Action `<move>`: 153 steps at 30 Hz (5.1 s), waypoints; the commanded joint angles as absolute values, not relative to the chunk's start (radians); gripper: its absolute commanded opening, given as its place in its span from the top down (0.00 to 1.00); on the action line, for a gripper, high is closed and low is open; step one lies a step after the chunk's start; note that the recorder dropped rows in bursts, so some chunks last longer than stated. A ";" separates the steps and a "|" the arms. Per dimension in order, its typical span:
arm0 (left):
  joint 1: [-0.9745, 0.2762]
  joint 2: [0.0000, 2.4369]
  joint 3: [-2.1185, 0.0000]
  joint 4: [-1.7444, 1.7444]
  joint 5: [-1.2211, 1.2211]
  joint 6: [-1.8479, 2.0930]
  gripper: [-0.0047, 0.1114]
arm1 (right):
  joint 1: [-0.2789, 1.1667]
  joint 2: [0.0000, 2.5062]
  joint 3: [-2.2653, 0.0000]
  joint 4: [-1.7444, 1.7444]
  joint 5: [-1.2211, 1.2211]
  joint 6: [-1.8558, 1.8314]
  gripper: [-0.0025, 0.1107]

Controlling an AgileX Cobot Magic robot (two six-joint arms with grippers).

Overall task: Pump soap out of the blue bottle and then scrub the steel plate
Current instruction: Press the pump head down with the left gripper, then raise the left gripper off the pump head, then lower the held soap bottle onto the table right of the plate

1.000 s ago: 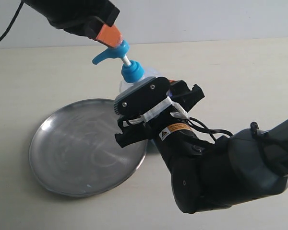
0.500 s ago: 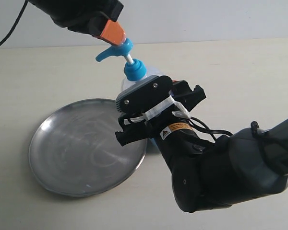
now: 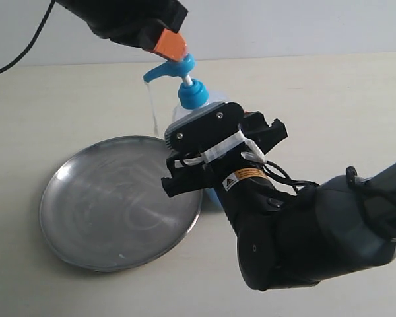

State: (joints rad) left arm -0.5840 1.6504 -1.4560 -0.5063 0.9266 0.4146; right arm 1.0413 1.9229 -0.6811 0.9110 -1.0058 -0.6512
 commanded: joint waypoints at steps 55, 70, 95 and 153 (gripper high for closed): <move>-0.638 1.172 -1.354 -0.098 0.752 0.145 0.96 | 1.047 1.920 -0.693 0.939 -1.022 -0.709 0.98; -0.638 1.143 -1.039 -0.009 0.492 0.149 0.96 | 1.047 1.920 -0.693 1.055 -1.030 -0.696 0.98; -0.638 1.143 -0.801 0.094 0.200 0.146 0.96 | 1.047 1.920 -0.693 1.152 -1.034 -0.677 0.98; -0.638 1.143 -0.801 0.094 0.183 0.096 0.96 | 1.047 1.920 -0.626 1.159 -1.150 -0.249 0.98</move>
State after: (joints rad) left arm -0.6378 1.1495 -0.8050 0.1011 0.1933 0.1044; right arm 1.0458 1.9211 -0.6412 1.1711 -1.1285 -0.2648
